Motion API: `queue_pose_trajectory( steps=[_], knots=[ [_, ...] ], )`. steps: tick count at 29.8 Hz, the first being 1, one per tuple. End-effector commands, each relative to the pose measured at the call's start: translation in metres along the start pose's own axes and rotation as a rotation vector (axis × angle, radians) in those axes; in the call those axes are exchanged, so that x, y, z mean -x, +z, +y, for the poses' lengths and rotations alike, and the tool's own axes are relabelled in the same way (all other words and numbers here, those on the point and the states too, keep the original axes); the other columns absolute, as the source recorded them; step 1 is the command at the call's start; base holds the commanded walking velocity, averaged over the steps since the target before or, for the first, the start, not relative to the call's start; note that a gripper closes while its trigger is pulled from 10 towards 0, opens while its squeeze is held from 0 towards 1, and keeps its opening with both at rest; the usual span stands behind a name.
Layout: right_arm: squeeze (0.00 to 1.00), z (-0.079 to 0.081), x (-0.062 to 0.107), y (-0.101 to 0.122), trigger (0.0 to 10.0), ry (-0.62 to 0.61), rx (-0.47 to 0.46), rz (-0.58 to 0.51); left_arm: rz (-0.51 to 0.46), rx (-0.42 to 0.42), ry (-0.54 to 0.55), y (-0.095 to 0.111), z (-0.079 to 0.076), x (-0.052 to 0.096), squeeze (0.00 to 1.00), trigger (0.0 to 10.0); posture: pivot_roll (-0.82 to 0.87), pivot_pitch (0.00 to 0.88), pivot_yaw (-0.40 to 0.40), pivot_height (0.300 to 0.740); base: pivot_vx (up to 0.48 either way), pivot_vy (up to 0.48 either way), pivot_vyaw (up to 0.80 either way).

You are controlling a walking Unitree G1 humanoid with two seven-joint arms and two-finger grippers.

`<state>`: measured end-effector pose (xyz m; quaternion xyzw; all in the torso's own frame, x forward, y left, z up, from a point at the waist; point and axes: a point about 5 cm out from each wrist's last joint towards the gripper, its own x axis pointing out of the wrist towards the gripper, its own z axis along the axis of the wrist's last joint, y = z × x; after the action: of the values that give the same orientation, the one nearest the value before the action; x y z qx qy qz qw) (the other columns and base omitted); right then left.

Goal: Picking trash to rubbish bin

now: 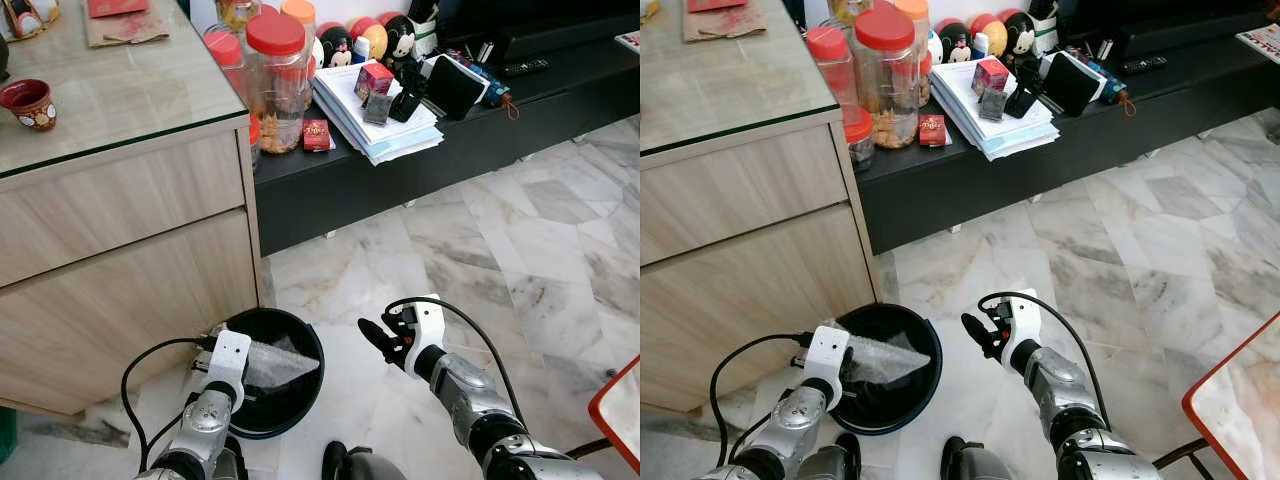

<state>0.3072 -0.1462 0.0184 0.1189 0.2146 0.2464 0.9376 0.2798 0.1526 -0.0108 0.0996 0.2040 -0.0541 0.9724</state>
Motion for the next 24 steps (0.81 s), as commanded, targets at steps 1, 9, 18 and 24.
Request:
queue_pose_trajectory(
  steps=[1,9,18,24],
  knots=[
    [0.0,-0.002,0.003,-0.003,10.0,-0.01,0.004,0.009,0.021,0.016,-0.019,-0.008,-0.005,0.003,1.0,10.0,0.07,0.263,-0.147,0.74,0.0,0.0,0.0],
    [0.0,-0.002,0.003,-0.005,10.0,-0.001,0.004,0.01,0.022,0.025,-0.032,-0.009,-0.009,0.005,1.0,10.0,0.07,0.27,-0.148,0.74,0.0,0.0,0.0],
    [0.0,-0.005,0.006,-0.01,10.0,-0.028,0.018,0.034,0.076,0.028,0.026,-0.025,-0.004,0.012,0.0,10.0,0.06,0.258,-0.146,0.74,0.0,0.0,0.0],
    [0.0,-0.015,0.013,-0.017,10.0,-0.132,0.092,0.092,0.17,0.05,0.135,-0.054,0.003,0.028,0.0,10.0,0.06,0.248,-0.144,0.74,0.0,0.0,0.0]
  ],
)
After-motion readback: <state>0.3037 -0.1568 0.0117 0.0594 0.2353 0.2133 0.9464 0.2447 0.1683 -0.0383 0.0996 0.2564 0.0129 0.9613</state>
